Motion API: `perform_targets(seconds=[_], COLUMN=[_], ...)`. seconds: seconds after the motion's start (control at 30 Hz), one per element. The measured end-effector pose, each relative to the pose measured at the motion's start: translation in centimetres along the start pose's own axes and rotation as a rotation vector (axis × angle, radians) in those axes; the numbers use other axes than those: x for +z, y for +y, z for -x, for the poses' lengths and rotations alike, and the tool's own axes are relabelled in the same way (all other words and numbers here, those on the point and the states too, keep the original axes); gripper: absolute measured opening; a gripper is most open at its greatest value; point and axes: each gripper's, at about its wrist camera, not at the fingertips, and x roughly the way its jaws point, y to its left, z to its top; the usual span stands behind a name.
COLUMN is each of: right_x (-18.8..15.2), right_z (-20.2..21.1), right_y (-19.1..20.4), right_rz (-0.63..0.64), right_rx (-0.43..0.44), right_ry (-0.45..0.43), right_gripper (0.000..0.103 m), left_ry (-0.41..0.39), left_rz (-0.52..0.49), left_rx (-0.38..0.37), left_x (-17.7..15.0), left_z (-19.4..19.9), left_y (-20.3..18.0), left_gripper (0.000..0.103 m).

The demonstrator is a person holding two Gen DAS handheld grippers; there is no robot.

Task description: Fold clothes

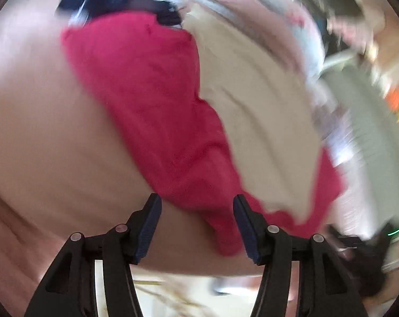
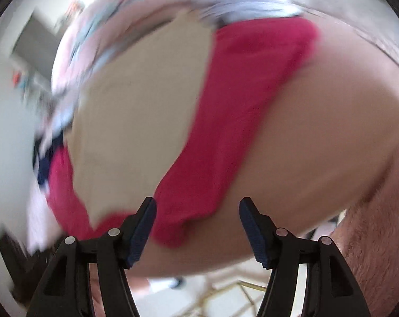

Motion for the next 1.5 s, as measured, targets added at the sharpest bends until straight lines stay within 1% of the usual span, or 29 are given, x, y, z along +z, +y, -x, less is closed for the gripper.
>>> perform_targets(seconds=[0.03,0.07,0.1,0.17,0.23,0.27,0.3,0.33,0.4,0.43,0.47,0.5,0.57,0.63,0.67,0.8,0.83,0.93,1.0,1.1,1.17,1.2,1.23,1.3,1.37,1.4,1.43,1.47,1.5], right_x=[-0.6,-1.9,-1.8,-1.4,-4.1,-4.3,-6.8,-7.2,-4.1,-3.7,-3.3,-3.0,-2.2,-1.4,-1.0,0.4,-0.2,-2.3,-2.8,-2.0,-1.6,-1.4,-1.3,-1.1,-0.9,-0.7,-0.6,-0.5,-0.4], right_z=[0.0,-0.3,-0.8,-0.9,-1.0,-1.8,-0.9,-1.2,-3.7,-3.3,-2.8,-2.3,-1.4,-0.5,0.0,1.8,1.7,-2.6,-2.2,-0.5,0.3,0.1,-0.2,-0.6,-1.1,-1.3,-1.6,-1.8,-1.9], right_y=[0.2,0.2,-0.1,0.0,2.7,2.7,3.1,3.1,3.1,3.1,3.0,2.9,2.7,2.5,2.5,2.1,1.7,1.1,0.4,-0.2,-1.6,-1.6,-1.5,-1.4,-1.3,-1.3,-1.2,-1.2,-1.1], right_rz=[-0.007,-0.010,-0.011,0.025,0.083,0.091,0.104,0.120,0.119,0.126,0.133,0.140,0.155,0.169,0.176,0.205,0.217,0.267,0.260,0.257,0.193,0.203,0.212,0.232,0.251,0.261,0.271,0.281,0.293], right_rx=[-0.012,-0.016,0.002,0.036,0.144,0.167,0.150,0.126,0.122,0.127,0.131,0.136,0.146,0.155,0.160,0.178,0.160,0.041,0.065,0.096,0.100,0.091,0.082,0.064,0.046,0.037,0.028,0.019,0.009], right_ry=[0.016,0.049,0.063,0.050,0.102,0.121,0.117,0.103,0.081,0.079,0.077,0.074,0.069,0.064,0.062,0.053,0.070,0.183,0.177,0.170,0.124,0.119,0.114,0.104,0.095,0.090,0.085,0.080,0.073], right_gripper=[0.065,0.065,0.067,0.066,0.046,0.046,0.044,0.039,0.031,0.020,0.014,0.009,0.007,0.005,0.005,0.005,0.005,0.005,0.005,0.008,0.017,0.029,0.040,0.049,0.049,0.045,0.024,0.016,0.005], left_ry=[0.010,-0.001,-0.014,-0.015,-0.009,-0.006,-0.004,-0.008,-0.017,-0.018,-0.020,-0.007,-0.024,-0.053,-0.067,-0.016,-0.002,0.037,0.063,0.083,0.082,0.082,0.082,0.076,0.054,0.048,0.044,0.046,0.047], left_rz=[0.022,0.012,-0.002,-0.011,-0.021,-0.016,-0.009,0.012,0.063,0.052,0.033,0.015,0.023,-0.031,-0.061,-0.077,-0.080,-0.007,0.045,0.091,0.146,0.169,0.173,0.155,0.106,0.069,0.030,-0.002,-0.029], left_rx=[-0.043,-0.049,-0.063,-0.126,-0.171,-0.165,-0.152,-0.158,-0.194,-0.159,-0.114,-0.093,-0.110,-0.096,-0.087,-0.047,-0.037,-0.025,-0.018,-0.066,-0.105,-0.129,-0.146,-0.172,-0.154,-0.133,-0.112,-0.090,-0.054], left_x=[-0.7,-0.6,-0.1,0.2,-0.3,-0.7,-1.2,-0.8,-0.4,-0.2,-0.1,0.2,0.4,0.4,0.3,0.2,0.1,0.5,0.7,1.0,1.1,1.0,0.8,0.8,0.8,0.9,0.8,0.9,1.1], left_z=[-0.9,-1.0,-1.0,-2.3,-3.5,-4.3,-5.0,-5.6,-6.0,-6.2,-6.5,-6.6,-4.5,-2.9,-2.1,-5.0,-5.8,-8.6,-10.4,-11.0,-11.6,-11.7,-11.7,-12.0,-11.8,-11.7,-11.3,-11.1,-10.9], left_y=[-0.4,-0.3,-0.5,-0.3,-0.3,0.2,0.7,1.3,1.9,1.7,1.4,1.2,0.9,0.0,-0.5,-1.5,-1.7,-1.2,-0.8,-0.2,0.1,0.2,0.1,-0.5,-1.4,-1.9,-2.3,-2.6,-3.1], left_gripper=[0.053,0.053,0.052,0.052,0.052,0.052,0.049,0.045,0.044,0.003,0.003,0.003,0.003,0.003,0.003,0.003,0.003,0.003,0.003,0.005,0.006,0.010,0.018,0.032,0.033,0.033,0.028,0.018,0.004])
